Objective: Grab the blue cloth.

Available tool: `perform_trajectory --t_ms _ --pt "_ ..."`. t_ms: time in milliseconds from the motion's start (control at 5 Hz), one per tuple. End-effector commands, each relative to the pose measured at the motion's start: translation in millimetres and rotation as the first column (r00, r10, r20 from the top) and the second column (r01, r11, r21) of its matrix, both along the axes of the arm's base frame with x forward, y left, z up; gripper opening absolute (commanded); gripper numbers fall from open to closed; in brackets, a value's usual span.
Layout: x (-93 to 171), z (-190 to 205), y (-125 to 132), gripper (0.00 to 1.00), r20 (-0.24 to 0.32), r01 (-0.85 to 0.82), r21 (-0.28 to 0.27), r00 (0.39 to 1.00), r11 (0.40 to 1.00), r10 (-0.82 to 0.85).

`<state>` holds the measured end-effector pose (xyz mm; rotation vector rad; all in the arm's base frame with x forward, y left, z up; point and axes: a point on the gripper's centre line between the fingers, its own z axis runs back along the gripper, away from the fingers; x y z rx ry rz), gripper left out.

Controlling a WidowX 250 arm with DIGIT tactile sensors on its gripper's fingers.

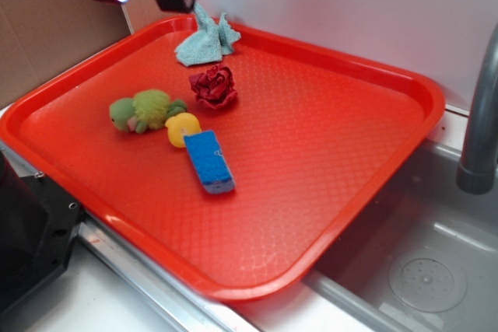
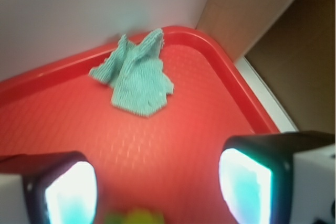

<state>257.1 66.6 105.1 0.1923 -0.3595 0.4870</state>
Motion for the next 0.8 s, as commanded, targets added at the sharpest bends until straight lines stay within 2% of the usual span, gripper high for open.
perform_trajectory --t_ms 0,200,400,600 --pt "49.3 -21.2 25.7 1.00 0.072 -0.068 0.024 0.995 0.997 0.066" --pt "57.7 -40.8 38.0 1.00 0.054 -0.086 0.036 0.995 0.996 0.084" --pt "61.5 -52.0 42.9 1.00 0.038 -0.117 0.082 0.993 0.990 0.114" --pt "64.1 -60.0 45.2 1.00 0.046 -0.080 0.066 0.996 0.995 0.077"
